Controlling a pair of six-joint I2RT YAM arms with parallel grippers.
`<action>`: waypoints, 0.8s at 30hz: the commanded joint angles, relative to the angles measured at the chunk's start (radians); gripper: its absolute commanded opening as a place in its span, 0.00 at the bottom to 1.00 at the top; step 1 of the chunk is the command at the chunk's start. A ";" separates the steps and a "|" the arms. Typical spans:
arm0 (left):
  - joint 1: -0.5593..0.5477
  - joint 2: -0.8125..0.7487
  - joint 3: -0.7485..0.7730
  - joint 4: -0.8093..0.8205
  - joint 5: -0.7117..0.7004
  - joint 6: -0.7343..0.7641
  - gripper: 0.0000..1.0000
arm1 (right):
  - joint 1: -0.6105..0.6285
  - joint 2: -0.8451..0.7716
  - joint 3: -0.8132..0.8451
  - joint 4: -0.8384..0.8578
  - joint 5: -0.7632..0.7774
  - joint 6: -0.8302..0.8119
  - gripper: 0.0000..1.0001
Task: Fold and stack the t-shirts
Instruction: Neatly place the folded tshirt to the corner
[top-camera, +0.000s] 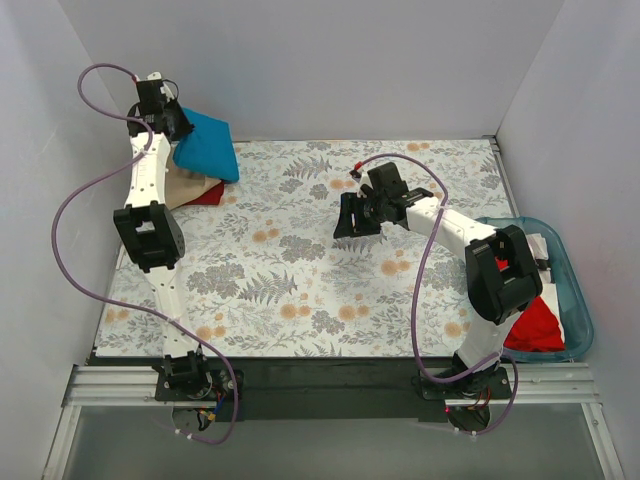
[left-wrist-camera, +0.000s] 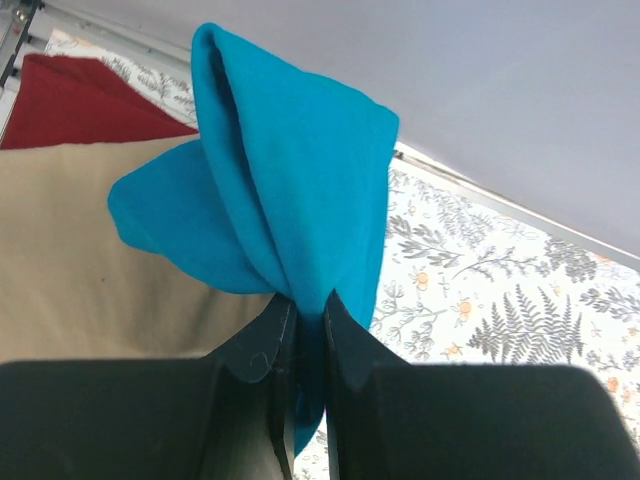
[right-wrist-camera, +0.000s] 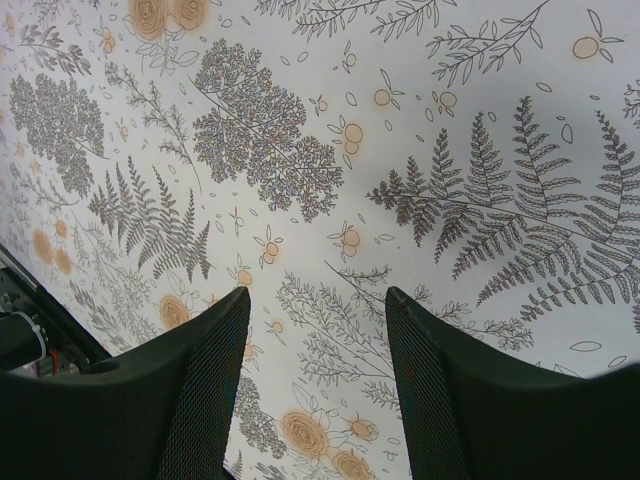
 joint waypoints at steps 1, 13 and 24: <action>0.004 -0.124 0.031 0.065 0.022 0.000 0.00 | 0.009 -0.005 0.032 -0.002 0.005 -0.010 0.63; 0.045 -0.158 -0.011 0.071 0.048 -0.025 0.00 | 0.010 -0.007 0.041 -0.007 0.011 -0.010 0.63; 0.252 -0.140 -0.334 0.036 -0.007 -0.209 0.47 | 0.042 0.012 0.053 -0.016 0.010 -0.021 0.63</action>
